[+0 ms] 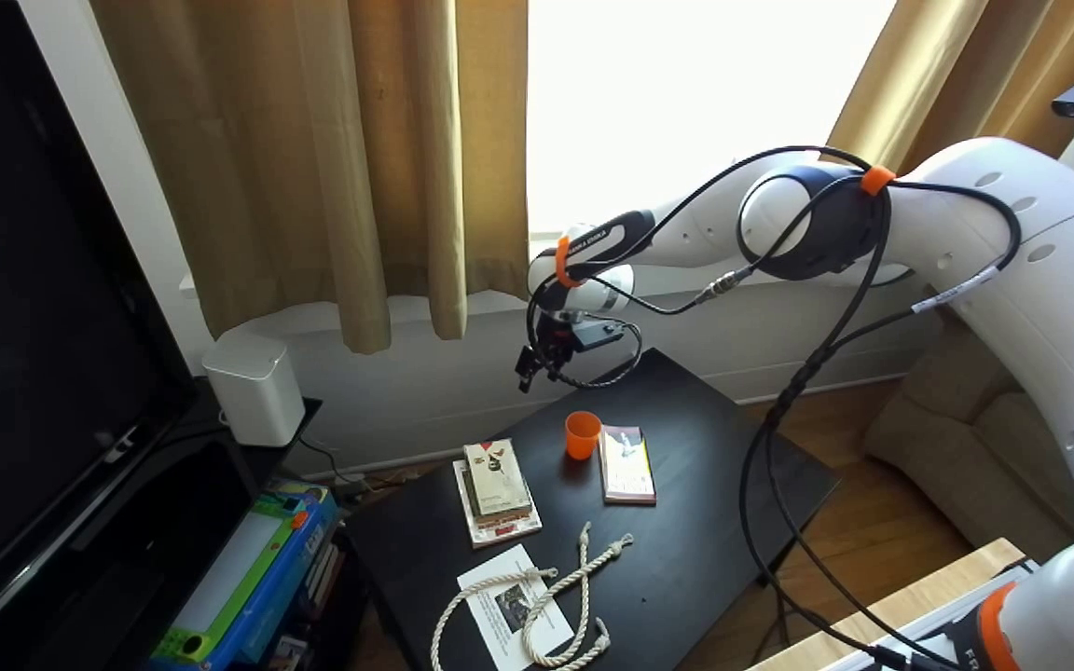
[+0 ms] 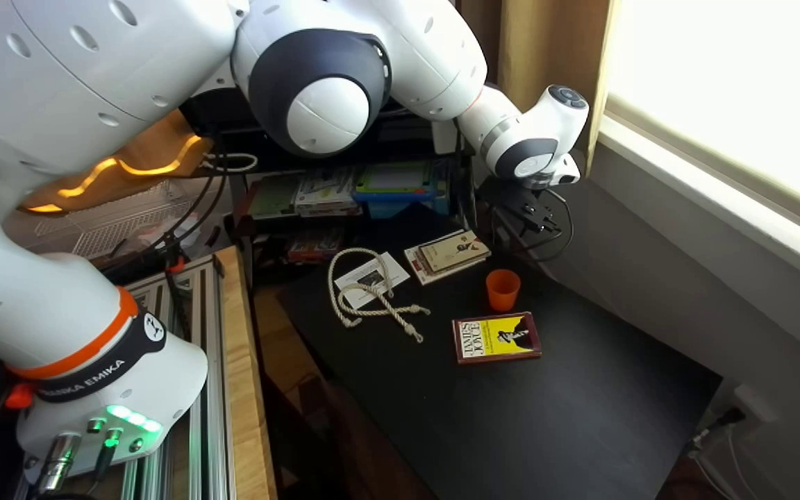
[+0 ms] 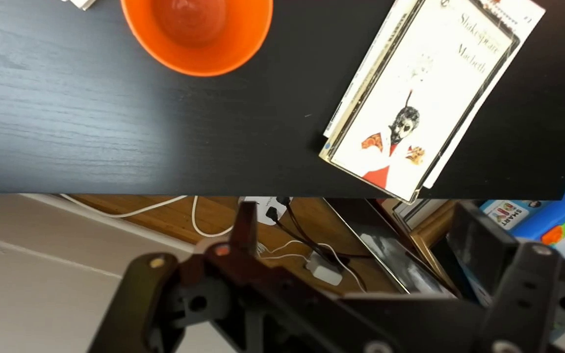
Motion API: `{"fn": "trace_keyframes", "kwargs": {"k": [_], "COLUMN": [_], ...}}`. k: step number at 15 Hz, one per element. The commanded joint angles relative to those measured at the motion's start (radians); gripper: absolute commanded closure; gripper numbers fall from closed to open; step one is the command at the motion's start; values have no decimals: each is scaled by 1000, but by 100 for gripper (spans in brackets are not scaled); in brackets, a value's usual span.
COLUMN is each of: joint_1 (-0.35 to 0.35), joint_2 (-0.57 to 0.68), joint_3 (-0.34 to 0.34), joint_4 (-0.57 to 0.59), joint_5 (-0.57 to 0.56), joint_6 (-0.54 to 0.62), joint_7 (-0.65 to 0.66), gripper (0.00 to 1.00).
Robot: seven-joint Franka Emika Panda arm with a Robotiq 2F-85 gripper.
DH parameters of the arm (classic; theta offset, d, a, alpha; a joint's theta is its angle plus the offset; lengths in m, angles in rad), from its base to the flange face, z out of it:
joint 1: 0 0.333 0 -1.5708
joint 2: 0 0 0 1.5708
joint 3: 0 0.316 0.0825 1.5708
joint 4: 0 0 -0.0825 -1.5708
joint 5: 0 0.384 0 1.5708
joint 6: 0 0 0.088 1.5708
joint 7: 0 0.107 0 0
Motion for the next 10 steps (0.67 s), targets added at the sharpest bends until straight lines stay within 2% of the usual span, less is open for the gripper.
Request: {"fn": "trace_keyframes", "kwargs": {"k": [1, 5, 10], "joint_1": [6, 27, 80], "joint_2": [93, 205, 324], "joint_3": [32, 68, 75], "joint_4": [137, 302, 502], "joint_5": [19, 20, 8], "joint_6": [-79, -200, -407], "joint_7": [-83, -143, -197], "gripper": [0, 0, 0]}}
